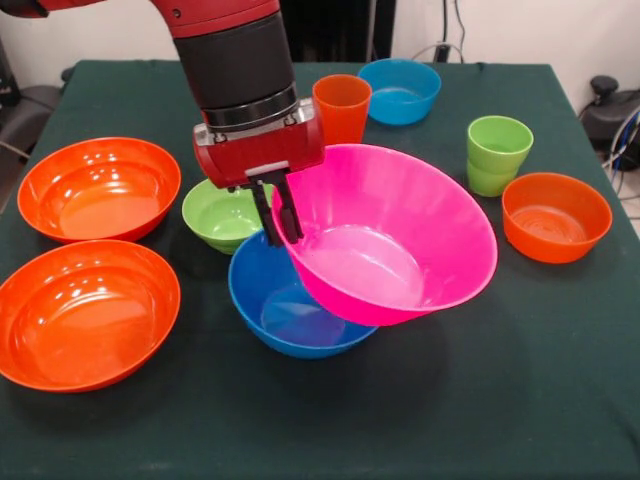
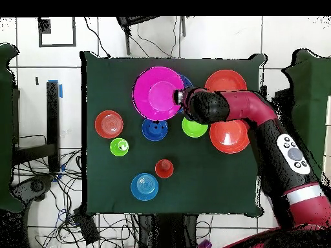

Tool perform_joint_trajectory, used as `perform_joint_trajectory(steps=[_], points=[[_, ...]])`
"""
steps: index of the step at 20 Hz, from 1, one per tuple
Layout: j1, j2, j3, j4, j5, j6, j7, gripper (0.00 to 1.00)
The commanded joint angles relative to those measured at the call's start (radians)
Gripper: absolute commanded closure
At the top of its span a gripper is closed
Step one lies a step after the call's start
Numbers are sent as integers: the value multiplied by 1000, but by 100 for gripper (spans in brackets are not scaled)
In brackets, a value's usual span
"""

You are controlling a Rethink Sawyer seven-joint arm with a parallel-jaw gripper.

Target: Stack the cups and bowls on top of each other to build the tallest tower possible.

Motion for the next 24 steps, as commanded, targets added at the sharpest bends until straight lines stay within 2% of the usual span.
perform_joint_trajectory(steps=[1, 24], points=[[-10, 32, 28, -30, -40, 119, -396, 100], [-13, 38, 35, -24, -39, 111, -354, 100]])
